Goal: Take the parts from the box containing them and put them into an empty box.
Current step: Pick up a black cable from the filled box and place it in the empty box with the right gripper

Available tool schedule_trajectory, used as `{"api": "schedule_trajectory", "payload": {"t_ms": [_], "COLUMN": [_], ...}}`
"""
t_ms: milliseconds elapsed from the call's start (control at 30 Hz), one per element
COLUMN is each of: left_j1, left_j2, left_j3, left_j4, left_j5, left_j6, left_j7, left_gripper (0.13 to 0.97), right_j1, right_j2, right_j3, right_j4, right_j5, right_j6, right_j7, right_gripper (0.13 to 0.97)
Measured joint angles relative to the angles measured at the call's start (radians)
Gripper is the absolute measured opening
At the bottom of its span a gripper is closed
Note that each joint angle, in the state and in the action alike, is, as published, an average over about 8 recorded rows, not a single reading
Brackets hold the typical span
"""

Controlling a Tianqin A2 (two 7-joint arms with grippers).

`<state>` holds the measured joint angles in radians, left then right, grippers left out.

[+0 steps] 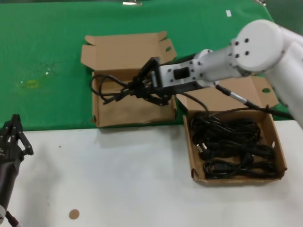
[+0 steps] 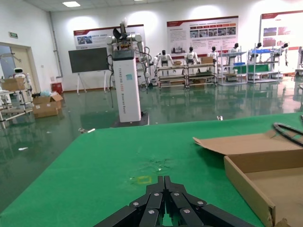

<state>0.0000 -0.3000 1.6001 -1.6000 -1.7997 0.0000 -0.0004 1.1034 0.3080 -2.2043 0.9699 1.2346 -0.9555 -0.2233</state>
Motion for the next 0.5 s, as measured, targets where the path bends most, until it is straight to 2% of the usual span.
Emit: {"api": "schedule_trajectory", "payload": {"t_ms": [500], "left_j1": [0.0], "left_j2": [0.0], "left_j3": [0.0], "left_j4": [0.0], "left_j5": [0.0], "left_j6": [0.0], "left_j7": [0.0], "left_gripper": [0.152], "right_j1": [0.106], "right_j2": [-0.154], "right_j3": [-0.001], "right_j4": [-0.355], "right_j5": [0.02], "right_j6": [0.111], "right_j7": [-0.184], "right_gripper": [0.234]}}
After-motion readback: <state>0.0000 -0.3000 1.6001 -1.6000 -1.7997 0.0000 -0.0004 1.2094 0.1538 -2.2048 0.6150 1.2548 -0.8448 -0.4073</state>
